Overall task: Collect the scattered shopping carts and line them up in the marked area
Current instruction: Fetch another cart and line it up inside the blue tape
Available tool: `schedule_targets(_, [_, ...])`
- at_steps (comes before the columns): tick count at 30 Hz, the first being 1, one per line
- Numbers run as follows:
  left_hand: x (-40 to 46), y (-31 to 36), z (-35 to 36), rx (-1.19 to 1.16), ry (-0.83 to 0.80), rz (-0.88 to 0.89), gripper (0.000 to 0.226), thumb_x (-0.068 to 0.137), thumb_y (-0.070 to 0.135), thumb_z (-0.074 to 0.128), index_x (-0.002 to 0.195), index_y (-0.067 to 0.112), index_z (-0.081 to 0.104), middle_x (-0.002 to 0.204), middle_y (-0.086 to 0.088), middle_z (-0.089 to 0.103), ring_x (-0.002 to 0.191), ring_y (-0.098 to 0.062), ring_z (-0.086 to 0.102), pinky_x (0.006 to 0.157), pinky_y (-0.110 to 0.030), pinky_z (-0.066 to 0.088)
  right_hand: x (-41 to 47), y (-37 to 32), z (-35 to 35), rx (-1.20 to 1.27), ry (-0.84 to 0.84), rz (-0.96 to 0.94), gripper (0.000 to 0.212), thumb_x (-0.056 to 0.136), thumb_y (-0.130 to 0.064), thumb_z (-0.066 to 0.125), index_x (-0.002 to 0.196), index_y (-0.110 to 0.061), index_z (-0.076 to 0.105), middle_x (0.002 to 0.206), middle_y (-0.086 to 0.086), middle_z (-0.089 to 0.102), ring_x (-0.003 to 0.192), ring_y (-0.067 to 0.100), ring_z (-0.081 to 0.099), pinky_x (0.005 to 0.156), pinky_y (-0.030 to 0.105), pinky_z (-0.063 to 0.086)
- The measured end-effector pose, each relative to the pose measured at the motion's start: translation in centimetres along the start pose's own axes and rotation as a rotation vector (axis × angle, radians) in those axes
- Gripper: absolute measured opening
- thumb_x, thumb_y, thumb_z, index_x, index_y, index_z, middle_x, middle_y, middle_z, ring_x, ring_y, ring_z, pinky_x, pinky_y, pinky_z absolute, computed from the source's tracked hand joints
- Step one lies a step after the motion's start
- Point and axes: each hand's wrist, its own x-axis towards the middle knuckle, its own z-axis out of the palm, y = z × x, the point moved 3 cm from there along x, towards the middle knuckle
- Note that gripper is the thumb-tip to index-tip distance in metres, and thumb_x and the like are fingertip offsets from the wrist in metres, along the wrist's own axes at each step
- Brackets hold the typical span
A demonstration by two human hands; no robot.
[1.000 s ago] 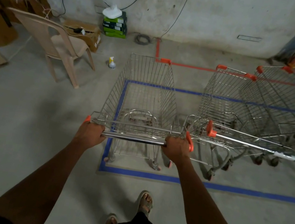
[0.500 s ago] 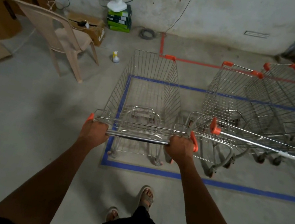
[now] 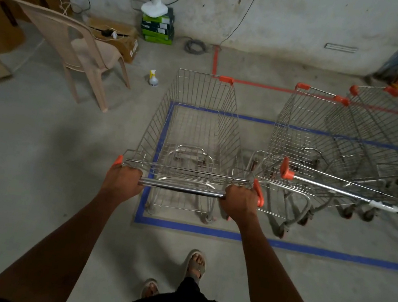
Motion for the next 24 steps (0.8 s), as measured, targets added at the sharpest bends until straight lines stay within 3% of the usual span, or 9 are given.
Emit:
schedule_targets(6, [-0.7, -0.3, 0.4, 0.037, -0.026, 0.030, 0.031, 0.093, 0.045, 0.050, 0.097, 0.023, 0.071, 0.097, 0.003, 0.075, 0.100, -0.017, 0.069, 0.126, -0.041, 0.016, -0.9, -0.2, 0.3, -0.020, -0.002, -0.008, 0.022, 0.094, -0.033, 0.059, 0.074, -0.023, 0.057, 0.073, -0.003, 0.065, 0.071, 0.014, 0.063, 0.091, 0.035, 0.053])
schedule_targets(11, [-1.1, -0.2, 0.3, 0.055, -0.013, 0.040, 0.032, 0.094, 0.049, 0.049, 0.096, 0.024, 0.070, 0.094, 0.005, 0.074, 0.098, -0.016, 0.069, 0.124, -0.040, 0.019, -1.1, -0.2, 0.0, -0.045, 0.001, 0.002, 0.017, 0.090, -0.033, 0.061, 0.078, -0.022, 0.063, 0.075, -0.002, 0.067, 0.070, 0.016, 0.062, 0.085, 0.033, 0.055])
schedule_targets(24, [-1.3, -0.3, -0.1, 0.057, 0.028, 0.060, 0.030, 0.094, 0.047, 0.053, 0.101, 0.023, 0.070, 0.103, 0.002, 0.074, 0.106, -0.017, 0.067, 0.124, -0.039, 0.018, -1.4, -0.2, 0.2, 0.009, 0.028, -0.038, 0.023, 0.100, -0.035, 0.053, 0.100, -0.019, 0.069, 0.094, 0.002, 0.072, 0.093, 0.020, 0.070, 0.105, 0.044, 0.049])
